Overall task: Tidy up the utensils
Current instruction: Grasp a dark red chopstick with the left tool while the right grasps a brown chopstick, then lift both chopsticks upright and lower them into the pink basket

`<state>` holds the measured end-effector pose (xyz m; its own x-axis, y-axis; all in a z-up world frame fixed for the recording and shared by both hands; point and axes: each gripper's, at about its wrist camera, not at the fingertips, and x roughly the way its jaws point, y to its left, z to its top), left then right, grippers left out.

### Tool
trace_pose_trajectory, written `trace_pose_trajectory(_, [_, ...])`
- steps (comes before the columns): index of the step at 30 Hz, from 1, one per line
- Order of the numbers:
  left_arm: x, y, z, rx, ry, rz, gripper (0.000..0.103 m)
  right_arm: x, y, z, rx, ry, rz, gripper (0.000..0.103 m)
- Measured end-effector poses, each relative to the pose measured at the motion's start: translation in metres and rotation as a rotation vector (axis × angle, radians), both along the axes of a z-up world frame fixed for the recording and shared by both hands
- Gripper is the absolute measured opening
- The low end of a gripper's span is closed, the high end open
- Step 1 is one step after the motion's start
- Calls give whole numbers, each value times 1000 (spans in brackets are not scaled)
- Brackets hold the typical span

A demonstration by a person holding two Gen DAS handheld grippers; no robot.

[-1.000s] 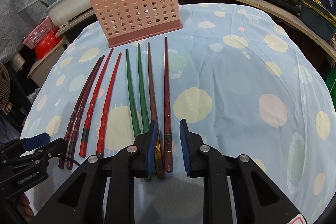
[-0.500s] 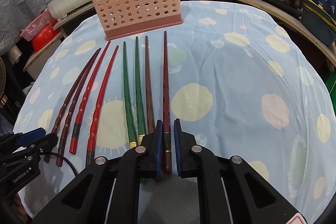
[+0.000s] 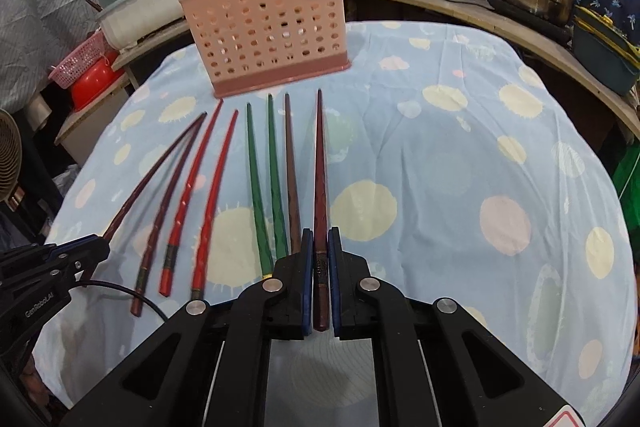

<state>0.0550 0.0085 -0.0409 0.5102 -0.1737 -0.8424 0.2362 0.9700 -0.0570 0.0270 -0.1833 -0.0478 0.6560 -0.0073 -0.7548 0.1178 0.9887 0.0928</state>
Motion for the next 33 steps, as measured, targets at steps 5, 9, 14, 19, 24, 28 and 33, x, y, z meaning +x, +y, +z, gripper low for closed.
trace_pose_trajectory(5, [4,-4,29,-22,-61,-10,7,-1,-1,29,11,-59,5,7])
trace_pose_trajectory(9, [9,-8,53,-36,-114,-18,7,0,-3,54,18,-115,8,7])
trace_pose_trajectory(14, [21,-15,83,-54,-179,-26,7,6,-7,85,18,-176,7,7])
trace_pose_trajectory(19, [34,-19,108,-70,-234,-29,7,17,-13,112,4,-229,7,7])
trace_pose_trajectory(24, [49,-21,134,-80,-284,-32,7,32,-20,135,-11,-274,3,7])
trace_pose_trajectory(28, [62,-20,153,-96,-314,-33,7,44,-23,151,-20,-307,5,7])
trace_pose_trajectory(33, [76,-19,174,-104,-350,-30,7,57,-22,165,-30,-337,14,7])
